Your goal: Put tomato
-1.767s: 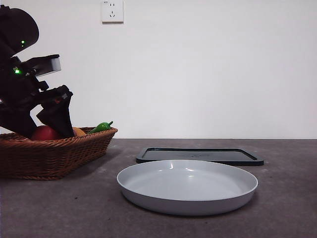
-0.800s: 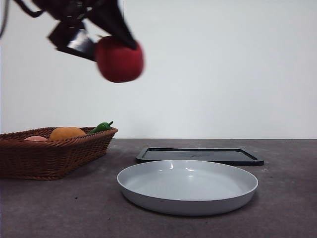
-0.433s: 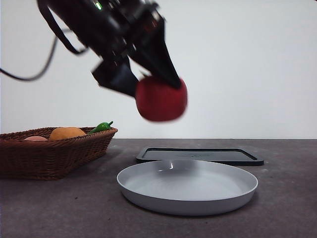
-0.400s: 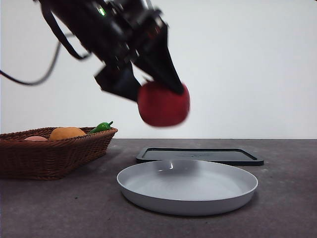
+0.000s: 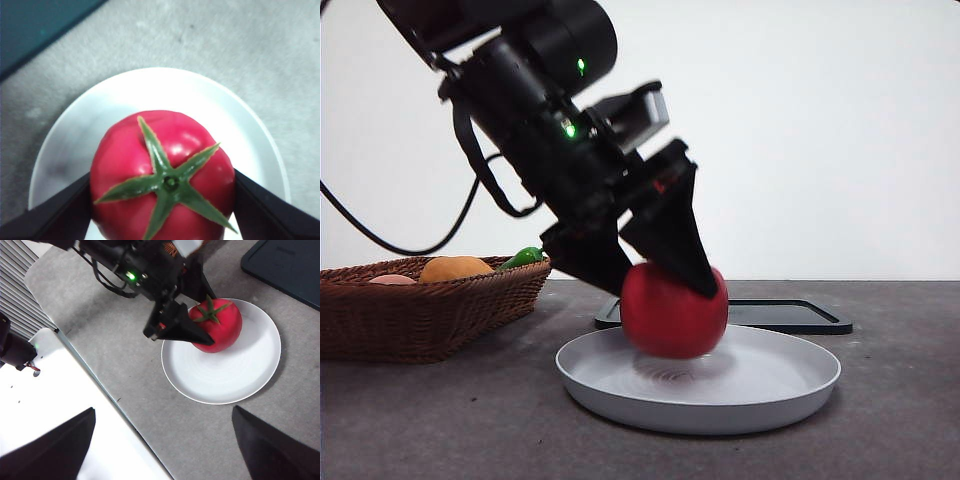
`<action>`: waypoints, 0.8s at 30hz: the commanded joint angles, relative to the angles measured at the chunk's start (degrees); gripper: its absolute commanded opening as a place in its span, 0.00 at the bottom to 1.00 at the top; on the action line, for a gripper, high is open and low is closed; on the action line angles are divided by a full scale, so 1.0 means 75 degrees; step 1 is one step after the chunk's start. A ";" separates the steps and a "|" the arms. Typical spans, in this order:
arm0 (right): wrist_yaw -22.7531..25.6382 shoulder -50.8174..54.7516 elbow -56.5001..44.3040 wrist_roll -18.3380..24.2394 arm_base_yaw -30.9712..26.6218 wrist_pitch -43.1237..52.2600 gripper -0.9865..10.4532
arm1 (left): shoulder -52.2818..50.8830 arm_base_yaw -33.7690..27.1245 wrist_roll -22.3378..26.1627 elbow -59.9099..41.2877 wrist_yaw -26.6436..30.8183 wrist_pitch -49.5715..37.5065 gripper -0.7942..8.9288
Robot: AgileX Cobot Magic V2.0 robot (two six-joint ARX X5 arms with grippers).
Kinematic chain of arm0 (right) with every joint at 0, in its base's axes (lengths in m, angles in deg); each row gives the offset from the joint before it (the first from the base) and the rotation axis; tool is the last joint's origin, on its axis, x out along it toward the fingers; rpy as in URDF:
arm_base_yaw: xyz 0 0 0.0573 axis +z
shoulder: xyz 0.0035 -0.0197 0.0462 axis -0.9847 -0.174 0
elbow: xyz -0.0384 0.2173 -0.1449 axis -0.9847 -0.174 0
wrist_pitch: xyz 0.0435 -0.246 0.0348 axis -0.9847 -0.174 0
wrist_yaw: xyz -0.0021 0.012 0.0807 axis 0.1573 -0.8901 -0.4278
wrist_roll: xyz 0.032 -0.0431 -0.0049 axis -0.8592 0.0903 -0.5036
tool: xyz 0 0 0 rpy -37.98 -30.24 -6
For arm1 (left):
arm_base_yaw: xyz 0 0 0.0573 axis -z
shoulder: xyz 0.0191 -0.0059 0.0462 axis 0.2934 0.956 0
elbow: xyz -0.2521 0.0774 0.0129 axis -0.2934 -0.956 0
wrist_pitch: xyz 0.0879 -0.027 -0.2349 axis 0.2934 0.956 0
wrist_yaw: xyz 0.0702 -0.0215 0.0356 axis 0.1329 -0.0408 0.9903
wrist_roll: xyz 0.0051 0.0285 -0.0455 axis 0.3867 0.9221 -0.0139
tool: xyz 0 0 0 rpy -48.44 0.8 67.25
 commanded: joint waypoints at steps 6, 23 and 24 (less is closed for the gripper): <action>0.0006 -0.0052 0.0137 0.0026 0.0038 0.0064 0.46 | 0.0379 0.0140 0.0146 0.0105 -0.0003 -0.0140 0.40; 0.0006 -0.0052 0.0137 0.0035 0.0038 0.0064 0.46 | 0.0382 0.0201 -0.0230 0.0122 -0.0009 -0.0087 0.63; 0.0006 -0.0052 0.0137 0.0035 0.0038 0.0064 0.46 | 0.0344 0.0195 -0.0233 0.0131 -0.0012 -0.0082 0.63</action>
